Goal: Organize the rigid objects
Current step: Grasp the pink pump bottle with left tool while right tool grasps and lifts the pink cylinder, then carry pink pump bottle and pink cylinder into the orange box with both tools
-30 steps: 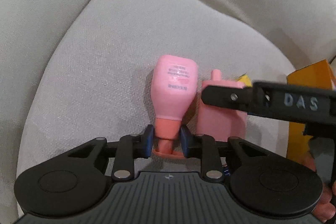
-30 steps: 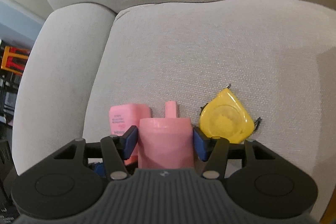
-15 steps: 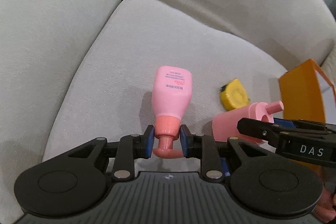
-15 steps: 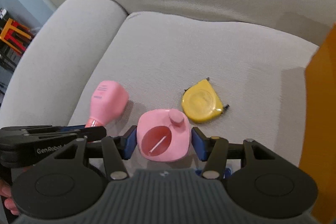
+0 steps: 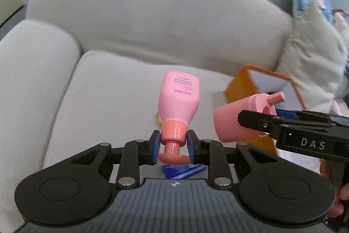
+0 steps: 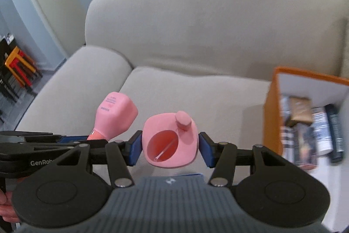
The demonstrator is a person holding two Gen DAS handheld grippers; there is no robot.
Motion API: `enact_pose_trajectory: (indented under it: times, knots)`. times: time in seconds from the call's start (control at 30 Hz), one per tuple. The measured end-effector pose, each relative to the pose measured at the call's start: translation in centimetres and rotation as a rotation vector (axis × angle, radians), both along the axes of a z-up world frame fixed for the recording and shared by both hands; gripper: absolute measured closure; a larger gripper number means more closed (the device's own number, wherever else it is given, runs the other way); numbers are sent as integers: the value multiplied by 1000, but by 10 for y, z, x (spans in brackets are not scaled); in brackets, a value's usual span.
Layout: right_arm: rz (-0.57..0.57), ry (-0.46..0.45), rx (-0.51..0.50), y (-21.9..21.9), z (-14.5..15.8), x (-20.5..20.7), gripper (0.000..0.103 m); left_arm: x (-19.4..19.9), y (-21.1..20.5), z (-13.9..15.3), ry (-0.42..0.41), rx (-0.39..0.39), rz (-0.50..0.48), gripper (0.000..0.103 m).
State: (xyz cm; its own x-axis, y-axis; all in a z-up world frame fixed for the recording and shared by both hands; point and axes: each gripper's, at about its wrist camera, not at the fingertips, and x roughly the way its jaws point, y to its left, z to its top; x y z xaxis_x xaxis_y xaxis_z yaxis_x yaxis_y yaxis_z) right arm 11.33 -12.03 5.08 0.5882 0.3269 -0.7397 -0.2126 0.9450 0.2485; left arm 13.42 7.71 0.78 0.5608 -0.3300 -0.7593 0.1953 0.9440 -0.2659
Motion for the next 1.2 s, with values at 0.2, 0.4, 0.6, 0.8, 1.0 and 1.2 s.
enact_pose_trajectory:
  times: [0.2,0.4,0.6,0.8,1.0,1.2]
  knots:
    - [-93,-81,0,-57,32,-33,47,-11,-52,25,-64,-3,-124,74]
    - [-204,-77,-33,-133,36,-60,47,-9,-115,33,-69,-14,-280,74]
    - [-232,12,-104,-182,6,-56,47,-14,-167,24,-33,48,-423,74]
    - [-168,103,-189,-200,-43,-34,47,-3,-208,2,18,147,-529,74]
    - [-15,163,-301,-203,-88,6,47,14,-239,-23,78,247,-629,74]
    - [98,200,-361,-209,-105,31,47,32,-261,-42,140,325,-724,74]
